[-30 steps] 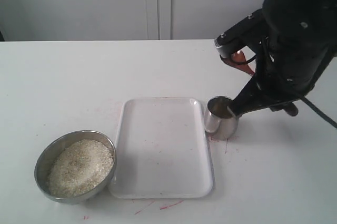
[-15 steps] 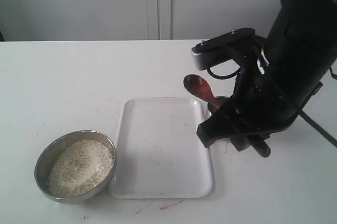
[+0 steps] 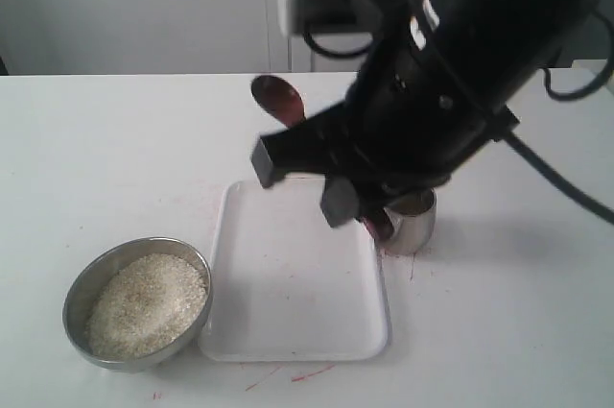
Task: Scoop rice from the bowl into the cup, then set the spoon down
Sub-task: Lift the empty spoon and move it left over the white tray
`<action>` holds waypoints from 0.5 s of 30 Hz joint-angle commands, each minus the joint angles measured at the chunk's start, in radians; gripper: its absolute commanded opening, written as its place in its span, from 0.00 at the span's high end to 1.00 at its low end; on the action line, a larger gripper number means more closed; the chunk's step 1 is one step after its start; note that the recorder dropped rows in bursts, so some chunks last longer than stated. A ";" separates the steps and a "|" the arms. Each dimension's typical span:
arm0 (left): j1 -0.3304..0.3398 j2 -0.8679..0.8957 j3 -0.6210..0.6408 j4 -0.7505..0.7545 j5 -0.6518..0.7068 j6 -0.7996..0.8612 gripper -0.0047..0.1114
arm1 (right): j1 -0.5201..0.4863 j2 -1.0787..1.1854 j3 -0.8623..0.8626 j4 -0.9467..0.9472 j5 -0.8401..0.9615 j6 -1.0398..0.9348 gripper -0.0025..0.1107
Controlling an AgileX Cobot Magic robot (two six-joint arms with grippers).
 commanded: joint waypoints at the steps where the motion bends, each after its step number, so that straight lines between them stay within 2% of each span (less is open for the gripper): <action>1: -0.007 0.001 -0.003 -0.007 -0.001 -0.002 0.84 | 0.002 0.047 -0.144 0.002 -0.002 0.042 0.98; 5: -0.007 0.001 -0.003 -0.007 -0.001 -0.002 0.84 | 0.002 0.112 -0.188 -0.028 -0.002 0.112 0.98; 9: -0.007 0.001 -0.003 -0.007 -0.001 -0.002 0.84 | 0.012 0.164 -0.166 -0.068 -0.002 0.355 0.98; 15: -0.007 0.001 -0.003 -0.007 -0.001 -0.002 0.84 | 0.063 0.251 -0.150 -0.083 -0.106 0.370 0.98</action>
